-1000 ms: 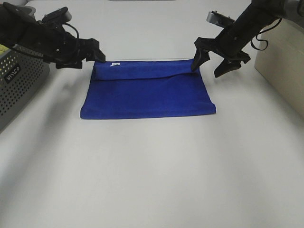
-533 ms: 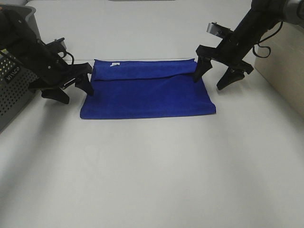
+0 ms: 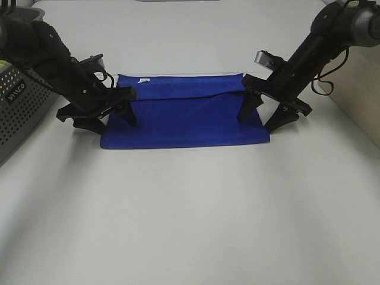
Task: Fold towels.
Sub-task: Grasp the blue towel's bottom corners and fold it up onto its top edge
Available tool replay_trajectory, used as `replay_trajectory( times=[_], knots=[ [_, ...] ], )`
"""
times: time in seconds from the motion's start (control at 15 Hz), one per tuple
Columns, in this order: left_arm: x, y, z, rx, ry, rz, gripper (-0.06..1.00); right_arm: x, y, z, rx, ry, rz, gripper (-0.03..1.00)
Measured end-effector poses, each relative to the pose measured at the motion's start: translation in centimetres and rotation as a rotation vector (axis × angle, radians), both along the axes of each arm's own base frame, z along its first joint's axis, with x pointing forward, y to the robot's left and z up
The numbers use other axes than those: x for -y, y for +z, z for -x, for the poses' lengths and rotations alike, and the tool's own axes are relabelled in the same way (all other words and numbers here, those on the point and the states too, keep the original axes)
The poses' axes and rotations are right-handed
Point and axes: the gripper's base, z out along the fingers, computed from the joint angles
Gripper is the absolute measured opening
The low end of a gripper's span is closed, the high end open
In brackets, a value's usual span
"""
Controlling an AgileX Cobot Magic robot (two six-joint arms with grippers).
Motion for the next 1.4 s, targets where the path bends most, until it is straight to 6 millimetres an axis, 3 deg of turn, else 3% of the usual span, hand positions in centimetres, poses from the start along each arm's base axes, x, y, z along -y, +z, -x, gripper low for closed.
replay_trajectory(
  times=[0.2,0.4,0.47,0.53,0.87,1.0,1.2,1.33,1.4],
  knots=[
    [0.3,0.0,0.1,-0.001,-0.006,0.001,0.65,-0.7,-0.3,0.0,0.011,0.001,-0.004,0.58],
    [1.1,-0.5,0.3,-0.012,-0.023,0.001,0.35,-1.0,-0.4,-0.1,0.028,0.001,0.003,0.35],
    [1.2,-0.7,0.4,-0.019,-0.026,0.001,0.17,-0.9,-0.4,-0.1,0.029,0.004,0.011,0.15],
    [1.3,-0.7,0.4,-0.021,-0.029,0.000,0.06,-0.9,-0.4,-0.1,0.029,0.004,0.014,0.02],
    [1.0,0.8,1.4,-0.065,-0.101,-0.042,0.03,-0.9,-0.5,0.6,-0.044,0.000,0.014,0.00],
    [0.5,1.4,3.0,-0.093,-0.109,-0.066,0.03,-0.7,-0.4,1.8,-0.079,0.002,0.021,0.00],
    [-0.3,1.3,6.5,-0.156,-0.102,-0.087,0.03,-0.1,0.8,6.0,-0.140,-0.013,0.046,0.00],
    [-0.9,2.1,9.0,-0.165,-0.094,-0.094,0.03,0.3,-0.3,9.9,-0.197,-0.051,0.044,0.00],
    [-1.0,2.6,9.3,-0.157,-0.093,-0.093,0.03,0.3,-0.6,10.8,-0.202,-0.057,0.036,0.00]
  ],
)
